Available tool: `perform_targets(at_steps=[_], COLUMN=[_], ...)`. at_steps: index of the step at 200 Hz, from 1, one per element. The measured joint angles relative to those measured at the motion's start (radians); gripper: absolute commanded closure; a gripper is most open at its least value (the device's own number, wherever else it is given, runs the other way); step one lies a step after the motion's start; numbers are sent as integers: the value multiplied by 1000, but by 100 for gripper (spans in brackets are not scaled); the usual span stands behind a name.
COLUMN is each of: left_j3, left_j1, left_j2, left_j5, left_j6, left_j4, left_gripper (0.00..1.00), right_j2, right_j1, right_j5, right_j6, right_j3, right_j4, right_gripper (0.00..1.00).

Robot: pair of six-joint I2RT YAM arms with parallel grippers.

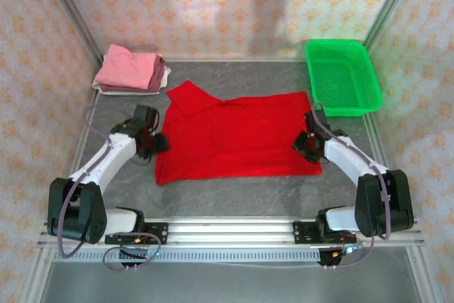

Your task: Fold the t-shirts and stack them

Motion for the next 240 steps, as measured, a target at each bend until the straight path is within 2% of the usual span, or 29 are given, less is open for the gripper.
perform_targets(at_steps=[8,29,62,75,99,147,169,183,207,240], left_j3=[82,282,647,788,951,1022,1052,1074,1128,1164], left_j1=[2,25,88,99,100,101,100,101,101,101], left_j2=[33,161,491,628,815,990,1028,1048,1083,1109], left_j5=[-5,0,18,18,19,39,51,56,66,66], left_j6=[16,63,104,117,124,115,108,104,94,94], left_j4=[14,71,84,75,33,-14,-23,-21,-26,-28], left_gripper=[40,40,39,39,39,40,44,56,69,74], right_j2=[0,40,211,250,282,289,288,288,287,285], right_j1=[2,11,66,89,109,108,108,108,108,108], right_j5=[-1,-5,-12,-19,-30,-27,-26,-26,-26,-4], right_j6=[-1,-24,-81,-98,-134,-201,-212,-219,-220,-232], right_j3=[51,198,429,466,483,503,503,503,503,502], right_j4=[11,51,114,130,139,127,119,114,108,102], right_gripper=[66,66,65,65,64,63,63,63,63,62])
